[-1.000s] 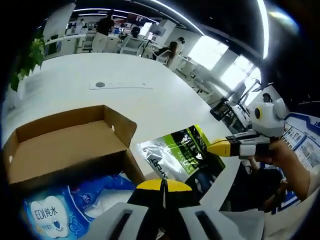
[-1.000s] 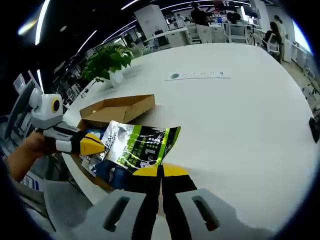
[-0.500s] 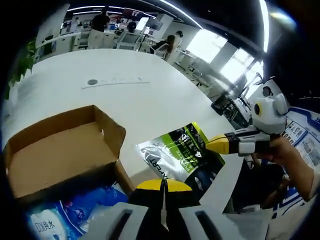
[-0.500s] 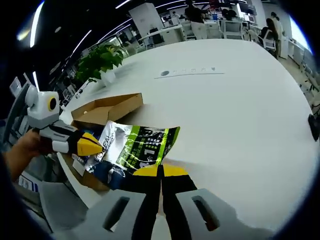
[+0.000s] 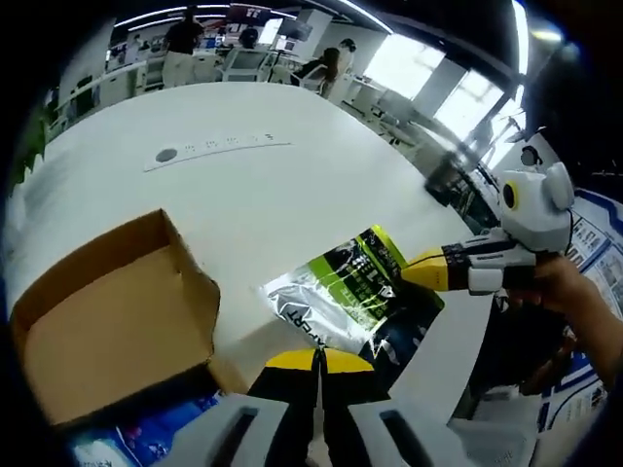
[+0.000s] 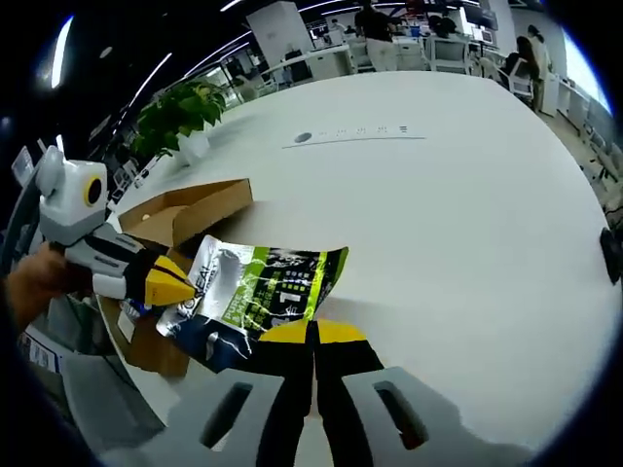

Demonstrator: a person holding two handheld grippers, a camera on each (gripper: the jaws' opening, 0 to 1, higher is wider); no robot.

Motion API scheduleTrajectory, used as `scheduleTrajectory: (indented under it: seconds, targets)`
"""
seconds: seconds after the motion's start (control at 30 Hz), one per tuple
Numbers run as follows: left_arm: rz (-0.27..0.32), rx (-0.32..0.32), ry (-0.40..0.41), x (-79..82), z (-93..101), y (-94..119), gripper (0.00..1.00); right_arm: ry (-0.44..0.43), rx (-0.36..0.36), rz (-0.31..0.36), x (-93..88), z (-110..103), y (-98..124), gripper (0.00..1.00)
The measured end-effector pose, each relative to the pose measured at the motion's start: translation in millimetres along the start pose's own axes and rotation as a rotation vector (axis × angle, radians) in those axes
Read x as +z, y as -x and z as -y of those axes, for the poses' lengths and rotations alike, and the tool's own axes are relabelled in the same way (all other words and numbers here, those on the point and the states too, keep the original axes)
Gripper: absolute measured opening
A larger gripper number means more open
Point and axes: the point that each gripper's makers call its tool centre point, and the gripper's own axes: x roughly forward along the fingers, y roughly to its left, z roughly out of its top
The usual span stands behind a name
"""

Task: Operate the shoe box by opening the lid, removing the specified soft item, and placing it in the target area until the item is outside and the box remains undamaged.

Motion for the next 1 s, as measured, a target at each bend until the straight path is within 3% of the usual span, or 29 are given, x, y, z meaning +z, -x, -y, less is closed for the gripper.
scheduleTrajectory:
  seconds: [0.3, 0.6, 0.93, 1.0]
  targets:
    - [-0.061, 0.032, -0.063, -7.8, -0.9, -17, 0.00, -0.003, -0.007, -0.002, -2.0, 11, -12, 0.00]
    - [-0.137, 0.091, -0.263, -9.2, -5.3, -27, 0.00, -0.014, -0.016, 0.002, -8.0, 15, -23, 0.00]
    - [-0.191, 0.124, -0.406, -13.9, -10.1, -37, 0.01, -0.021, -0.026, 0.008, -13.2, 18, -31, 0.00]
    - [-0.205, 0.144, -0.467, -14.3, -13.2, -39, 0.01, -0.021, -0.026, 0.009, -13.5, 19, -34, 0.00]
